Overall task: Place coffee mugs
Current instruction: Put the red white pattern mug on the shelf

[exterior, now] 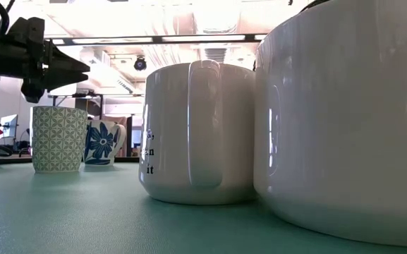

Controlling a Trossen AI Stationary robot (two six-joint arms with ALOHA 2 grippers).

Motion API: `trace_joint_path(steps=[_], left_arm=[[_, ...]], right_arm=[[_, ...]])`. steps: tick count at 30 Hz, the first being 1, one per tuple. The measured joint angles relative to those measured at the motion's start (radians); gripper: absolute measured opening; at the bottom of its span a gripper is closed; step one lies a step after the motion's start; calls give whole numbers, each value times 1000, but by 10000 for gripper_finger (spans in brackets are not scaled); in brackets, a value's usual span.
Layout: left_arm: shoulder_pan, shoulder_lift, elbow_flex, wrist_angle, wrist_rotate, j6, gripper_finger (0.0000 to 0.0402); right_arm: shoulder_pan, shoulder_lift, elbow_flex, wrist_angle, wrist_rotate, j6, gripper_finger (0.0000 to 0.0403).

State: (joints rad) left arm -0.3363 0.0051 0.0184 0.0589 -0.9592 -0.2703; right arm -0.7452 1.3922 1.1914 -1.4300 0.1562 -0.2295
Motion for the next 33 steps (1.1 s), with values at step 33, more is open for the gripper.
trace_joint_path(steps=[33], left_arm=[[0,0,0,0,0,0,123]], right_arm=[[-2,-17,-10,-29,71,29,36]])
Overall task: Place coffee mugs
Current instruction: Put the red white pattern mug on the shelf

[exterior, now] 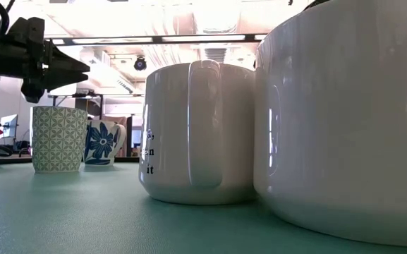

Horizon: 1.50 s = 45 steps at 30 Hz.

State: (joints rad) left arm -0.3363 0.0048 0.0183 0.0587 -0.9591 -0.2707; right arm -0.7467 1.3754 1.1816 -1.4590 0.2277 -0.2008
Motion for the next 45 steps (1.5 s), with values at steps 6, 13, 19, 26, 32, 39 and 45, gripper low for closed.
trace_joint_path(steps=[6,13,19,26,32,39,45], left_arm=[[0,0,0,0,0,0,123],[0,0,0,0,0,0,123],[0,0,0,0,0,0,123],[0,0,0,0,0,0,123],[0,0,0,0,0,0,123],[0,0,0,0,0,0,123],[0,0,0,0,0,0,123]], right_arm=[[0,1,-23,14,2,0,36],[0,1,-20,20,3,0,36],[0,1,-14,28,0,-9,33],[0,1,-14,27,-2,-4,22],[0,1,-14,24,5,-1,59],[0,-1,-14,21,9,-1,102],[0,-8,18,-18,9,13,118]])
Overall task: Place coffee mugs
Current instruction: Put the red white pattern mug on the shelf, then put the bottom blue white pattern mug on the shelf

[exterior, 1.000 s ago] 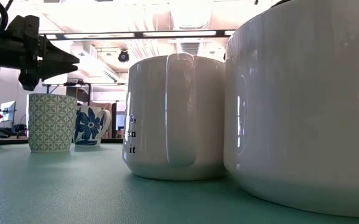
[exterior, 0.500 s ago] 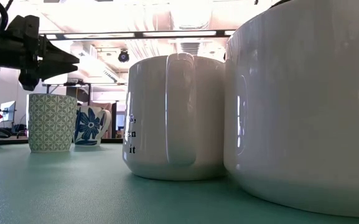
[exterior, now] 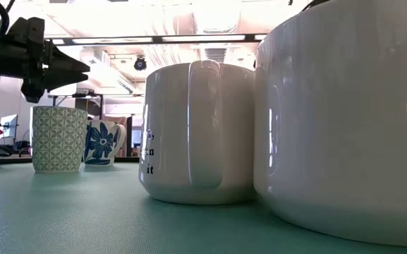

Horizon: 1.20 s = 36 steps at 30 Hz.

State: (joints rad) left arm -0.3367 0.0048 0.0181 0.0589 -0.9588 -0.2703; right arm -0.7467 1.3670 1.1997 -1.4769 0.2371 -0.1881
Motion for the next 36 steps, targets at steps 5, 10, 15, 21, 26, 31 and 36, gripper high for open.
trace_joint_path(steps=[5,10,15,21,26,31,36], left_arm=[[0,0,0,0,0,0,123],[0,0,0,0,0,0,123],[0,0,0,0,0,0,123],[0,0,0,0,0,0,123],[0,0,0,0,0,0,123],[0,0,0,0,0,0,123],[0,0,0,0,0,0,123]], right_arm=[[0,0,40,-17,-2,57,121],[0,0,82,-32,-8,107,116],[0,0,133,-64,-8,147,114],[15,-1,165,-56,-73,255,111],[40,-1,165,-51,-144,322,103],[98,-1,164,-41,-167,379,100],[189,-1,163,14,-186,411,102]])
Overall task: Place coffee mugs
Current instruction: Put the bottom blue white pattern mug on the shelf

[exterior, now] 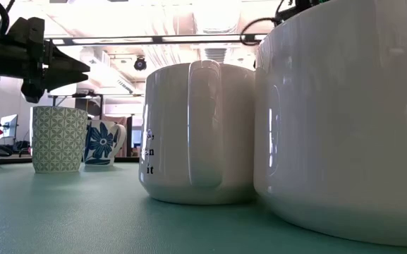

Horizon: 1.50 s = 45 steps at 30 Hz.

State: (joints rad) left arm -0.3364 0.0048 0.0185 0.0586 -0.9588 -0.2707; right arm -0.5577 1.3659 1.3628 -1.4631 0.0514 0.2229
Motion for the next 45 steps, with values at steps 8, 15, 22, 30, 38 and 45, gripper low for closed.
trace_joint_path(steps=[8,15,22,30,38,45], left_arm=[[0,0,0,0,0,0,123],[0,0,0,0,0,0,123],[0,0,0,0,0,0,123],[0,0,0,0,0,0,123],[0,0,0,0,0,0,123],[0,1,0,0,0,0,123]], right_arm=[[180,9,-1,176,-60,60,94],[374,25,-7,383,-116,-96,95],[546,85,-17,642,-116,-229,94],[593,203,-19,751,-111,-244,110],[593,279,-19,743,-95,-288,137],[592,280,-18,737,-21,-324,144]])
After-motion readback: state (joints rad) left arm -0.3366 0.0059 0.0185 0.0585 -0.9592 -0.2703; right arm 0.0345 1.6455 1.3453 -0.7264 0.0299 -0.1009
